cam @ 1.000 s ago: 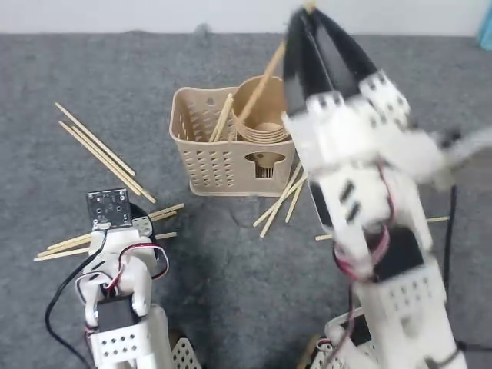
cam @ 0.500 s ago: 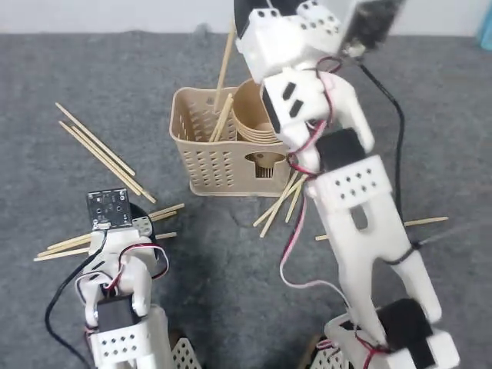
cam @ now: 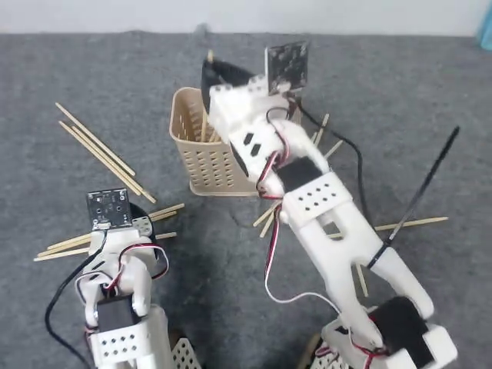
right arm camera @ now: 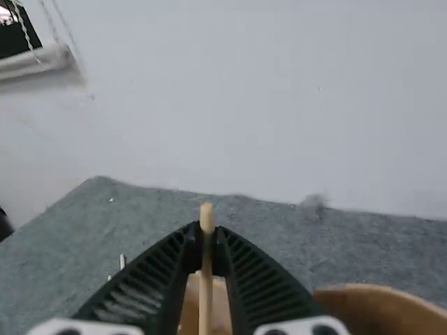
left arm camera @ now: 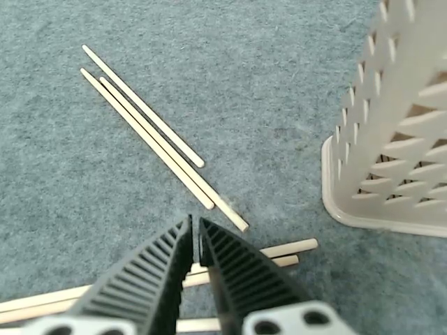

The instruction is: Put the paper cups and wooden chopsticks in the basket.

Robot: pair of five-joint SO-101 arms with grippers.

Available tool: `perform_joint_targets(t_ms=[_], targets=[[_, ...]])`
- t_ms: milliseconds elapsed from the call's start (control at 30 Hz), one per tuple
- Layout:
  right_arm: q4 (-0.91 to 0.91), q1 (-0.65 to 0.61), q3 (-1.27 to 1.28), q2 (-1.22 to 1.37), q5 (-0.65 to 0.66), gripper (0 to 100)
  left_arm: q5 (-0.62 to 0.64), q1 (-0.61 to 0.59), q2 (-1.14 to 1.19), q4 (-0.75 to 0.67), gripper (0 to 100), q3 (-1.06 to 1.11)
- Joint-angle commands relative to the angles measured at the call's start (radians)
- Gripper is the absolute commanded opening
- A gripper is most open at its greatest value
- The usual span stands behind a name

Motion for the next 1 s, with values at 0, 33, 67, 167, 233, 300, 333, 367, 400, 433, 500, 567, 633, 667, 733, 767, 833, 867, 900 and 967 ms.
perform_joint_targets(t_ms=[0,33,67,167,233,300,333,367,400,433,500,567,633,667,733,767,833,867,900,967], targets=[[-0.022,-0.018,0.044,-0.096,0.014,1.0,0.002,-0.006,-0.012,-0.015,2,-0.004],[-0.015,-0.024,0.058,-0.104,0.017,1.2,0.002,-0.006,-0.012,-0.015,2,-0.004],[-0.012,-0.03,0.072,-0.11,0.017,2.0,0.002,-0.006,-0.012,-0.015,2,-0.004],[-0.012,-0.035,0.104,-0.131,0.018,10.2,0.002,-0.006,-0.008,-0.031,2,-0.004],[-0.012,-0.035,0.106,-0.15,0.017,14.1,0.002,-0.006,-0.008,-0.031,2,-0.004],[-0.012,-0.035,0.083,-0.17,0.018,13.4,0.002,-0.006,-0.008,-0.031,2,-0.004],[-0.012,-0.033,0.069,-0.182,0.018,12.8,0.002,-0.006,-0.008,-0.031,2,-0.004],[-0.01,-0.033,0.052,-0.194,0.018,12.6,0.002,-0.006,-0.008,-0.031,2,-0.004],[-0.002,-0.033,0.034,-0.206,0.018,12.5,0.002,-0.006,-0.008,-0.031,2,-0.004],[0.025,-0.031,0.009,-0.22,0.018,12.6,0.002,-0.006,-0.008,-0.031,2,-0.004],[0.117,-0.03,-0.052,-0.246,0.017,12.6,0.002,-0.006,-0.008,-0.031,2,-0.004],[0.222,-0.027,-0.115,-0.278,0.014,12.5,0.002,-0.006,-0.008,-0.031,2,-0.004],[0.308,-0.013,-0.166,-0.323,0.012,12.4,0.002,-0.006,-0.008,-0.031,2,-0.004],[0.344,-0.008,-0.181,-0.351,0.012,12.4,0.002,-0.006,-0.008,-0.031,2,-0.004],[0.42,-0.001,-0.198,-0.412,0.012,12.4,0.002,-0.006,-0.008,-0.031,2,-0.004],[0.467,-0.001,-0.201,-0.447,0.014,12.4,0.002,-0.006,-0.008,-0.031,2,-0.004],[0.598,0.001,-0.203,-0.524,0.02,12.4,0.002,-0.006,-0.008,-0.031,2,-0.004],[0.673,0.002,-0.203,-0.562,0.02,12.4,0.002,-0.006,-0.008,-0.031,2,-0.004],[0.757,0.015,-0.203,-0.604,0.02,12.3,0.002,-0.006,-0.008,-0.031,2,-0.004],[0.905,0.074,-0.203,-0.674,0.02,12.3,0.002,-0.006,-0.008,-0.031,2,-0.004]])
